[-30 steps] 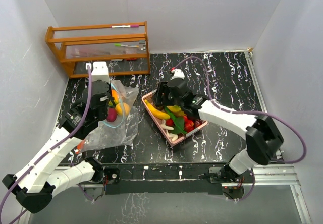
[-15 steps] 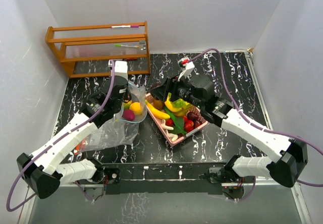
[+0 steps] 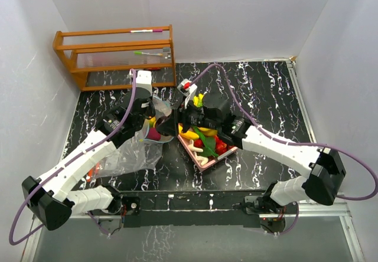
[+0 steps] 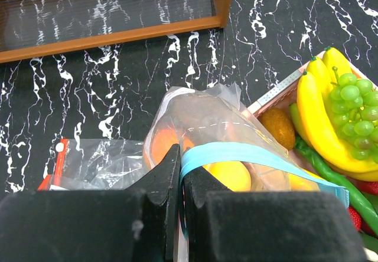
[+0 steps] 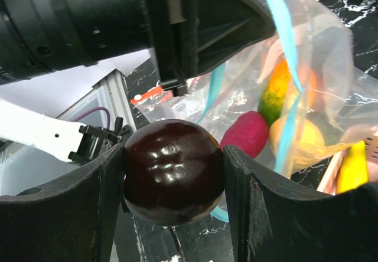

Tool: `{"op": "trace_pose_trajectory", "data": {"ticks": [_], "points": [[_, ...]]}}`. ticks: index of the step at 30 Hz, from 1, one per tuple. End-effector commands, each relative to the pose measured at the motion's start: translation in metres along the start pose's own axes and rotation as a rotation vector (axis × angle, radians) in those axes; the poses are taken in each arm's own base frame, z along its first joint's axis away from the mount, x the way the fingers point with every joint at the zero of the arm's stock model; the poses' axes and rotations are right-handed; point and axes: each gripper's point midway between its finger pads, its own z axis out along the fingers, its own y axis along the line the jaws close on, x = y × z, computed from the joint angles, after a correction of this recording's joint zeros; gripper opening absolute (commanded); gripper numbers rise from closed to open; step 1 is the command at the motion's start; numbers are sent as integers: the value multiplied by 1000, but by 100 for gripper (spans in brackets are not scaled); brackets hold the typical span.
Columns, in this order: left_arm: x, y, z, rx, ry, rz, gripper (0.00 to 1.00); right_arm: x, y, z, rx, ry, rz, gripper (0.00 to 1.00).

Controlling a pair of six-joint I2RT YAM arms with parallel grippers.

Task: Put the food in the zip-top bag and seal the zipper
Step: Place the fake fruit in the zipper food storage bag.

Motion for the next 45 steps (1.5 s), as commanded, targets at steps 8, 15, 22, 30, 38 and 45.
{"op": "trace_pose_trajectory", "data": {"ticks": [8,15,22,30,38,45], "points": [[-24,-4,-11,44,-57,-51,0,-21,-39,29,200,-125,-2,41],[-26,1,-20,50,-62,-62,0,-25,-68,48,358,-159,-12,50],[-21,3,-21,43,-53,-60,0,-32,-71,54,382,-200,-23,92],[-10,10,-13,-12,-35,-32,0,-53,-39,35,285,-235,-62,98],[-9,8,-2,-38,-25,-22,0,-68,-18,-14,283,-243,-80,98],[-34,18,-8,-83,-74,-1,0,-62,-37,-61,438,-261,-68,98]]}}
